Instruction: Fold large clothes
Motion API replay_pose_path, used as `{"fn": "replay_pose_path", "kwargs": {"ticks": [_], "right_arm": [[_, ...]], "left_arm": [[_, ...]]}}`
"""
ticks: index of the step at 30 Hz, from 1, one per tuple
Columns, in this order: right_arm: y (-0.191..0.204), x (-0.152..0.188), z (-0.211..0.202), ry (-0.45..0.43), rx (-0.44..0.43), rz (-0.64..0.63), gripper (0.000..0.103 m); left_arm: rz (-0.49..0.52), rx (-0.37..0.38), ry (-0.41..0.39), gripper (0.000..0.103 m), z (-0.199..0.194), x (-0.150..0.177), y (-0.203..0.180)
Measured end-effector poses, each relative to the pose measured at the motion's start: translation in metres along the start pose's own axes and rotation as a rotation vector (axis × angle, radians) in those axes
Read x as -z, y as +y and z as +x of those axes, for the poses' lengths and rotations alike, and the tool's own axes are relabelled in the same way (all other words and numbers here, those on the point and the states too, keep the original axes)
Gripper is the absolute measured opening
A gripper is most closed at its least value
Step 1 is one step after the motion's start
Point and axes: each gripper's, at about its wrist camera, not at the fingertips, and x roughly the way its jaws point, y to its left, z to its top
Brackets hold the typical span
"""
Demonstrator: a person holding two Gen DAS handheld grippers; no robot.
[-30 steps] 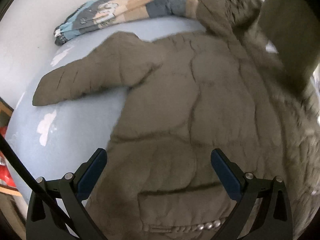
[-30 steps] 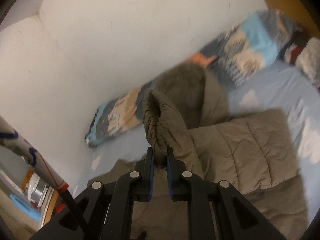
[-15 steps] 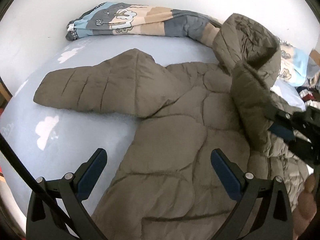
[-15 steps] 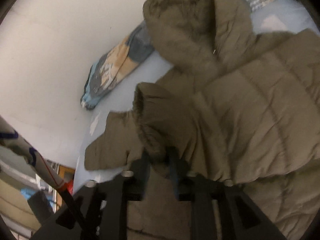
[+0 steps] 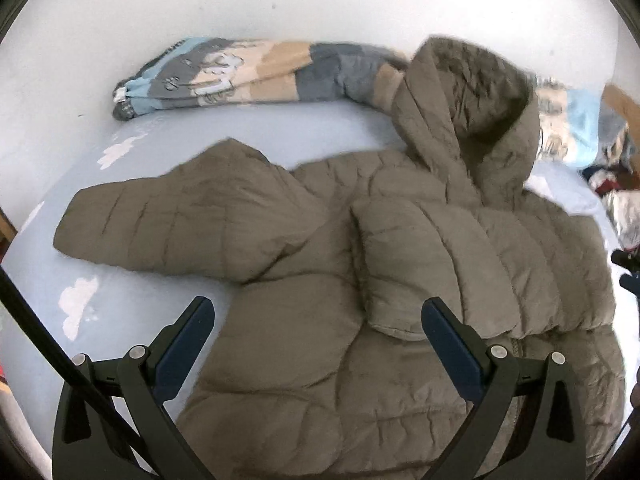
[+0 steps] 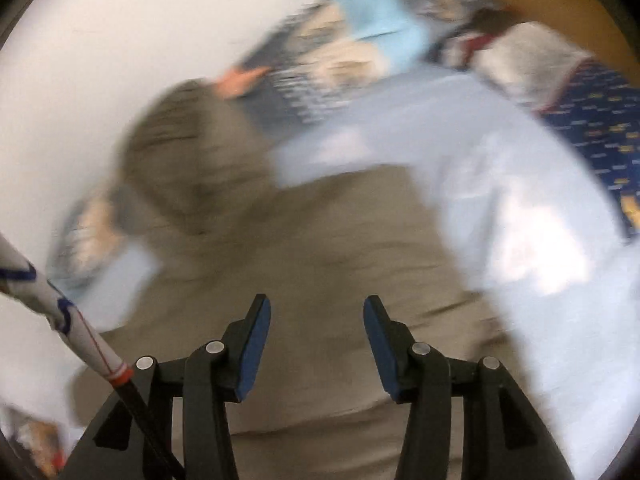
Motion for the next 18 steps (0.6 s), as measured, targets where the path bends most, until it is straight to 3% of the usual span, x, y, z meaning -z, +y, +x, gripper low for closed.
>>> {"fn": "replay_pose_path", "kwargs": {"ticks": [3,6,10,14,16,18], "right_arm": [[-0.023,0.002,0.026,0.077,0.073,0.013,0.052],[-0.042,0.012,0.051,0.173,0.064,0.039,0.052],[-0.042,0.017,0.060,0.205,0.077,-0.002,0.053],[-0.016,0.007,0.034,0.152,0.111,-0.014,0.053],[0.006,0.006,0.018,0.101,0.091,-0.064,0.053],[0.031,0.012,0.010,0.088,0.035,-0.114,0.053]], "left_arm": [[0.019,0.002,0.090,0.103,0.025,0.002,-0.007],[0.052,-0.029,0.144,0.103,0.048,0.006,-0.013],[-0.013,0.016,0.197,0.103,0.055,0.001,-0.004],[-0.050,0.048,0.102,0.103,0.026,-0.013,0.002],[-0.043,0.047,0.037,0.103,0.014,-0.017,0.003],[-0.040,0.042,0.032,0.103,0.013,-0.017,0.004]]}}
